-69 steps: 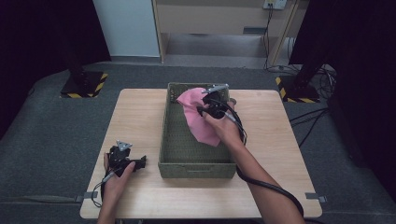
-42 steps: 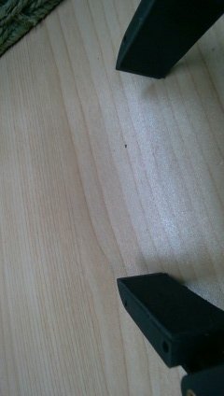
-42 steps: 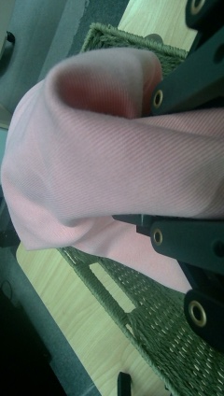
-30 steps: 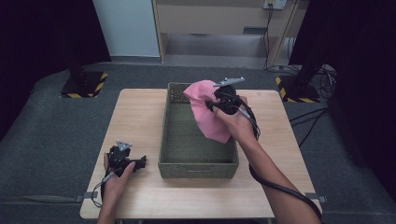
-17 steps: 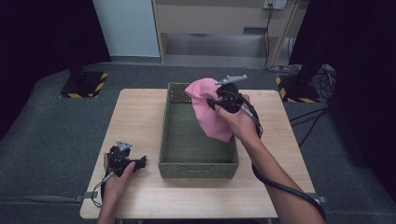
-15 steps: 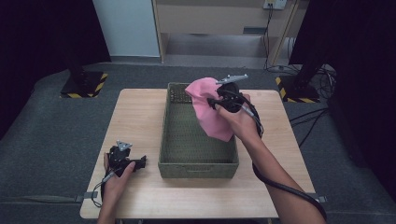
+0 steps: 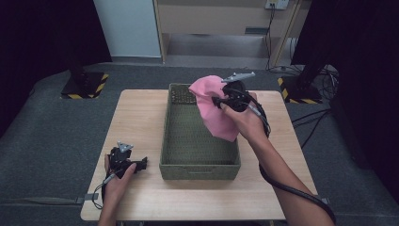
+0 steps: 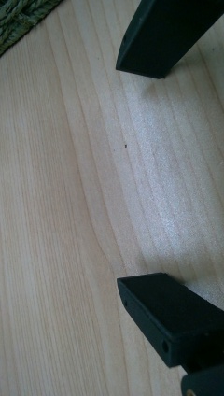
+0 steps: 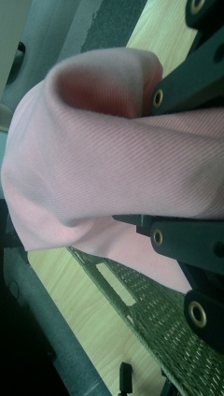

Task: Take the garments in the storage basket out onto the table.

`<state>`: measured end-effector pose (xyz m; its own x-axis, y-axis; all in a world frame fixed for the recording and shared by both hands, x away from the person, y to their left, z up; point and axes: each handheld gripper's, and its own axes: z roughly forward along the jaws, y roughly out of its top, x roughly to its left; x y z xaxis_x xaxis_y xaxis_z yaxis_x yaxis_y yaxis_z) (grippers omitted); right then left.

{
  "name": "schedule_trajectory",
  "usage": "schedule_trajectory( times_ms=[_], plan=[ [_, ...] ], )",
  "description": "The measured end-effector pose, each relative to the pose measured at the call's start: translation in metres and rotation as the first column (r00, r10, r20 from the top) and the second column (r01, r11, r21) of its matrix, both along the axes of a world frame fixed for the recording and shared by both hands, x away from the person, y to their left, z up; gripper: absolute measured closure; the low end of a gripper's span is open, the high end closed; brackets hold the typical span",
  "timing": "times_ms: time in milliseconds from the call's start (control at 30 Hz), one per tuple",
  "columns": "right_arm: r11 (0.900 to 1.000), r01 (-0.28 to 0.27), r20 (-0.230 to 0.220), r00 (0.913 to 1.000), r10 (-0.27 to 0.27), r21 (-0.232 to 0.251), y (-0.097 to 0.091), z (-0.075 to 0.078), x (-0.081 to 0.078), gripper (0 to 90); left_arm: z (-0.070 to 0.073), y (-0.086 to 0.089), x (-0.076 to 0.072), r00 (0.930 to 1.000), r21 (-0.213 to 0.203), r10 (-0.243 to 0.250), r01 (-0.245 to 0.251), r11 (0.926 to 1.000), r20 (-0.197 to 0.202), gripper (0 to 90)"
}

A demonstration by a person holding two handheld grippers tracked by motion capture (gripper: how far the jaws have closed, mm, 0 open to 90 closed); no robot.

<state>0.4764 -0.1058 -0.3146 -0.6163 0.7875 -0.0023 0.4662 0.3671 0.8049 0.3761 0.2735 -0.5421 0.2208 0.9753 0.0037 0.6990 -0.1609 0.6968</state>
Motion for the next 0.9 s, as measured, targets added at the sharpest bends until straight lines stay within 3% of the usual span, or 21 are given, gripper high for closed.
schedule_trajectory(
  times_ms=[900],
  plan=[
    [0.9998,-0.001,0.026,0.9997,0.002,-0.019,-0.013,0.018,-0.010,69.0,0.000,0.000,0.000,1.0000,0.000,0.001,-0.001,1.0000,0.000,0.0]
  ],
)
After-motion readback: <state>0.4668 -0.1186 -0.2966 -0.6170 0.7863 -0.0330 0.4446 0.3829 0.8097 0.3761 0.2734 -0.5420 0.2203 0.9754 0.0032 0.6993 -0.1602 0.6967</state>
